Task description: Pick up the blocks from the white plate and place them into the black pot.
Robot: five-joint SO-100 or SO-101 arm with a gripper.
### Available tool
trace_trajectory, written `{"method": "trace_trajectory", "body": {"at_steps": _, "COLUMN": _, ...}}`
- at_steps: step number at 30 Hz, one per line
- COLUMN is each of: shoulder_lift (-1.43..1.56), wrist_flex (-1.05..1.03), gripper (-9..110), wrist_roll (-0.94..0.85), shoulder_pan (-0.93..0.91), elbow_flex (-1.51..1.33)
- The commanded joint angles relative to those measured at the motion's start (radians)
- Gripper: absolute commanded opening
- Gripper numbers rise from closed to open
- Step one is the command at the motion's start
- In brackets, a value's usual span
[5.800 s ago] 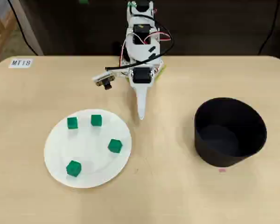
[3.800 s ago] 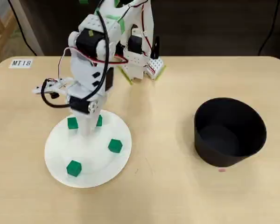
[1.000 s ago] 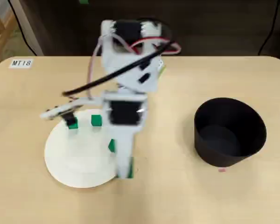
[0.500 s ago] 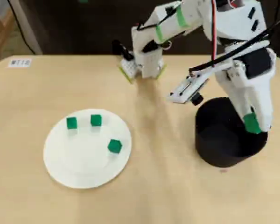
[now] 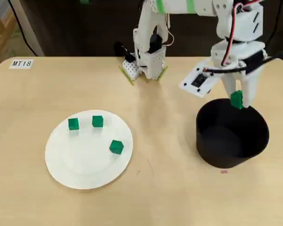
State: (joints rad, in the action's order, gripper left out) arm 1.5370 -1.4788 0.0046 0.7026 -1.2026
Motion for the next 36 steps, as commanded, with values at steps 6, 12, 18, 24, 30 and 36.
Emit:
{"method": "trace_trajectory", "body": {"at_steps": 6, "shoulder_lift": 0.023, "wrist_flex": 0.141, "gripper": -2, "wrist_roll": -0.034, "shoulder_pan": -0.002, "elbow_flex": -0.091}}
{"method": "trace_trajectory", "body": {"at_steps": 12, "shoulder_lift": 0.003, "wrist_flex": 0.153, "gripper": 21, "wrist_roll": -0.06, "shoulder_pan": -0.009, "elbow_flex": -0.094}}
{"method": "trace_trajectory", "body": {"at_steps": 18, "shoulder_lift": 0.0, "wrist_flex": 0.147, "gripper": 27, "wrist_roll": -0.052, "shoulder_pan": -0.048, "elbow_flex": -0.097}}
{"method": "trace_trajectory", "body": {"at_steps": 24, "shoulder_lift": 0.023, "wrist_flex": 0.06, "gripper": -2, "wrist_roll": -0.023, "shoulder_pan": -0.156, "elbow_flex": -0.097}}
{"method": "trace_trajectory", "body": {"at_steps": 30, "shoulder_lift": 0.156, "wrist_flex": 0.043, "gripper": -2, "wrist_roll": -0.067, "shoulder_pan": -0.413, "elbow_flex": -0.181}}
{"method": "trace_trajectory", "body": {"at_steps": 36, "shoulder_lift": 0.364, "wrist_flex": 0.144, "gripper": -2, "wrist_roll": -0.097, "shoulder_pan": -0.739, "elbow_flex": -0.431}}
